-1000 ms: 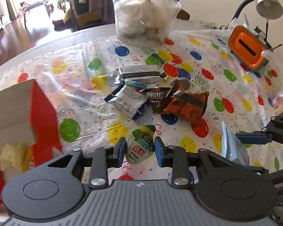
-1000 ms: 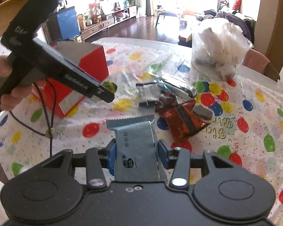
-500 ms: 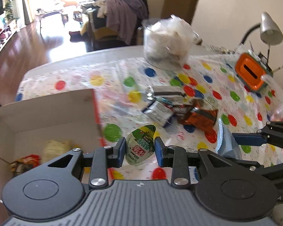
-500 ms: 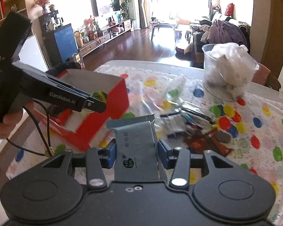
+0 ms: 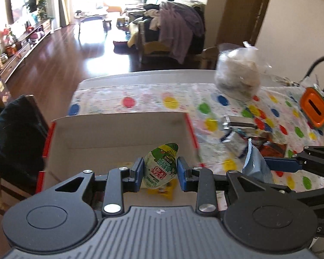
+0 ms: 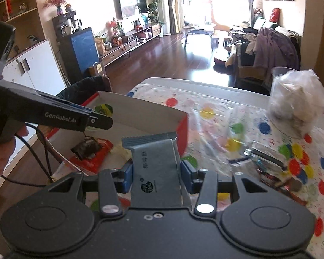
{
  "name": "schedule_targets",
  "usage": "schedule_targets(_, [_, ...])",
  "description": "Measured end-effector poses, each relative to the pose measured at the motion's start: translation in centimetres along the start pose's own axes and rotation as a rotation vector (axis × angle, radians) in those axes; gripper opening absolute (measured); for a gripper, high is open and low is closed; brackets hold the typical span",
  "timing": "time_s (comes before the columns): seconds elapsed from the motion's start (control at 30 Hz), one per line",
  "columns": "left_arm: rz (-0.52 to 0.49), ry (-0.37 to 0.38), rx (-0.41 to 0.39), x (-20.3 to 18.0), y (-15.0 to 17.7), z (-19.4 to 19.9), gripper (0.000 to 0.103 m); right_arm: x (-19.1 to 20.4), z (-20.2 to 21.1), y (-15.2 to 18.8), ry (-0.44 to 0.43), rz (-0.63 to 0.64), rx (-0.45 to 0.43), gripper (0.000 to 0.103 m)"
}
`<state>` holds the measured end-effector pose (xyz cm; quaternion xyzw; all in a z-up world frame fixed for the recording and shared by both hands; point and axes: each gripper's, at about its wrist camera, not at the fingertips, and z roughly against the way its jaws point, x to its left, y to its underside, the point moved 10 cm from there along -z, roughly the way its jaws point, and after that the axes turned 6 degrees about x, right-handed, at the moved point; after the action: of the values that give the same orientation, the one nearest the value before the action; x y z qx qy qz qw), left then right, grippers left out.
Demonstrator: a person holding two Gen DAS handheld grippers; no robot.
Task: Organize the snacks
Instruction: 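Carry the drink and grey packet over the shoebox with both tools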
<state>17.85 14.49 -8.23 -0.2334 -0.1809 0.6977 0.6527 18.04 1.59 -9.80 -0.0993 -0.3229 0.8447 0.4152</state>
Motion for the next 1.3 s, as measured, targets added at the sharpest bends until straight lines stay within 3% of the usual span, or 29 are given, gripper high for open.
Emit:
schedule_targets(0.5, [0.097, -0.115, 0.140, 10.6, -0.3, -4.8, 0.031, 4.1, -9.1, -4.3, 0.049, 0.086, 0.113, 0.044])
schedule_targets(0.7, [0.079, -0.137, 0.216, 11.5, -0.4, -7.3, 0.031, 4.8, -13.1, -4.5, 0.047, 0.114, 0.193, 0.044])
schedule_targets(0.93, [0.076, -0.110, 0.338, 11.9, -0.4, -9.5, 0.032, 5.3, -16.9, -3.7, 0.029, 0.135, 0.285, 0.044])
schedule_targets(1.3, [0.053, -0.132, 0.505, 11.9, 0.5, -12.3, 0.034, 5.2, -18.9, -2.9, 0.024, 0.145, 0.340, 0.045])
